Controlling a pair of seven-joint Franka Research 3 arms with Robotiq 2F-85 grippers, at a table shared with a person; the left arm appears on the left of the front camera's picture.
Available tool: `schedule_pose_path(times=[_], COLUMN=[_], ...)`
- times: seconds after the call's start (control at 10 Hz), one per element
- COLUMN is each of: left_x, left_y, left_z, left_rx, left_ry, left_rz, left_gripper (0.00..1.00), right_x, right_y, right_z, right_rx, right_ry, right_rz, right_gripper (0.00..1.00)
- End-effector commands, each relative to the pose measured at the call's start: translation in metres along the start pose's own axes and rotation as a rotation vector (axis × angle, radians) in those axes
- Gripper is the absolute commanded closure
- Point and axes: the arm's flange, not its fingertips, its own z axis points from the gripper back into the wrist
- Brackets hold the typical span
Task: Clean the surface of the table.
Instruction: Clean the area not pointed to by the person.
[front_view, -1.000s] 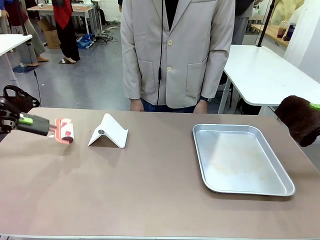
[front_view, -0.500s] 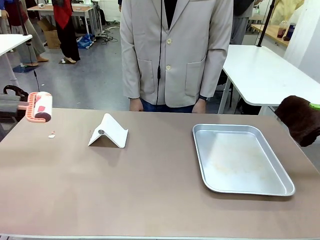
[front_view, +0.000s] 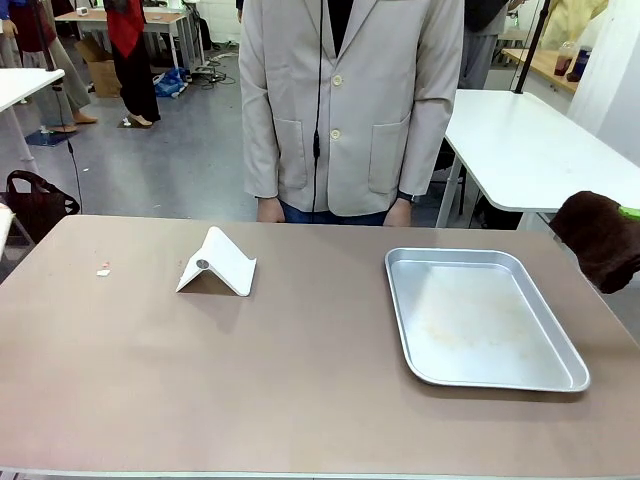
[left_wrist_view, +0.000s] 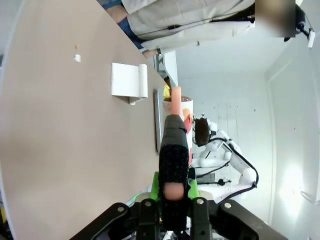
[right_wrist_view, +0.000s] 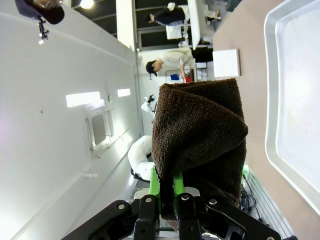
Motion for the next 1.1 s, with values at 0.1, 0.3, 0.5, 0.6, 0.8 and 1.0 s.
schedule_pose_path(times=[0.1,0.3,0.5,0.6,0.8,1.0], left_x=[0.004,0.004,0.004,0.004,0.022,0.062], left_y=[-0.011,-0.011,-0.011,-0.011,-0.007,-0.006], left_z=[-0.018,-0.018,-0.018,-0.018,-0.022,-0.038], left_rx=[0.001,0.001,0.001,0.001,0.031,0.141], left_ry=[0.031,0.031,0.031,0.031,0.036,-0.045], left_rz=[-0.009,-0.009,-0.009,-0.009,-0.009,0.036], left_gripper=[0.77,0.77,0.77,0.77,0.77,0.77], right_x=[-0.001,-0.001,-0.001,-0.001,-0.001,-0.001], right_y=[0.007,0.007,0.007,0.007,0.007,0.007], right_z=[0.000,0.000,0.000,0.000,0.000,0.000], right_rx=[0.015,0.015,0.015,0.015,0.015,0.015], right_ry=[0.005,0.005,0.005,0.005,0.005,0.005], right_rz=[-0.017,-0.017,-0.017,-0.017,-0.017,-0.017], right_gripper=[0.88,0.88,0.88,0.88,0.88,0.88])
